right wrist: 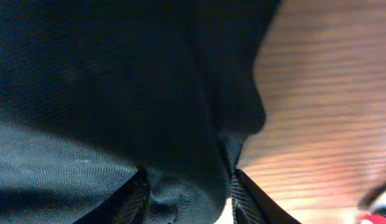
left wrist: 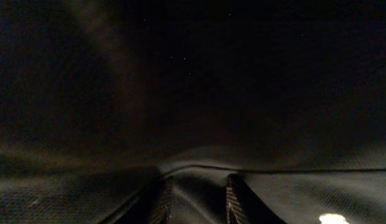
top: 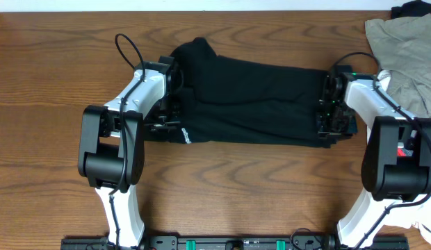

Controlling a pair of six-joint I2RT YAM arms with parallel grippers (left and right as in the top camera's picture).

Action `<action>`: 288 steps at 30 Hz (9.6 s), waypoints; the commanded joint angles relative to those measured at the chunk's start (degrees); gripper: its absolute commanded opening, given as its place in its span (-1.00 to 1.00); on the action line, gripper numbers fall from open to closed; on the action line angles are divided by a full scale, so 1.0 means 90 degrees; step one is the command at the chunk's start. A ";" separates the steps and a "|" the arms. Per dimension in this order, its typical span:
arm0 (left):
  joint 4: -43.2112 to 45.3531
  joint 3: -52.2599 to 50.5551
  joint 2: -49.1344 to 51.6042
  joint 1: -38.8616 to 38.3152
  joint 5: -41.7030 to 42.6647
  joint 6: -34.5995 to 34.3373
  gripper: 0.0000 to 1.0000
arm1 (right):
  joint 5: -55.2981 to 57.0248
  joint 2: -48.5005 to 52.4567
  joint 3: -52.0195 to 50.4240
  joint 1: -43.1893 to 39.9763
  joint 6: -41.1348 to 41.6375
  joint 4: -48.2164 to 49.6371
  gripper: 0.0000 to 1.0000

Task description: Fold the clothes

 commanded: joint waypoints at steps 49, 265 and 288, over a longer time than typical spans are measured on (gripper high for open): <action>0.2045 -0.0092 -0.2013 -0.0044 -0.0425 0.0393 -0.10 | -0.0347 -0.1404 0.0410 -0.0391 -0.0066 -0.0005 -0.06; -0.2302 0.3388 0.0092 0.1226 0.1897 0.1491 -0.81 | -0.1552 -0.1117 0.0425 -0.1409 -0.0015 0.1064 -0.92; -0.0136 0.3388 0.1630 0.1073 0.3492 0.1494 0.33 | -0.1579 -0.1117 0.0425 -0.1394 -0.0012 0.0959 -0.92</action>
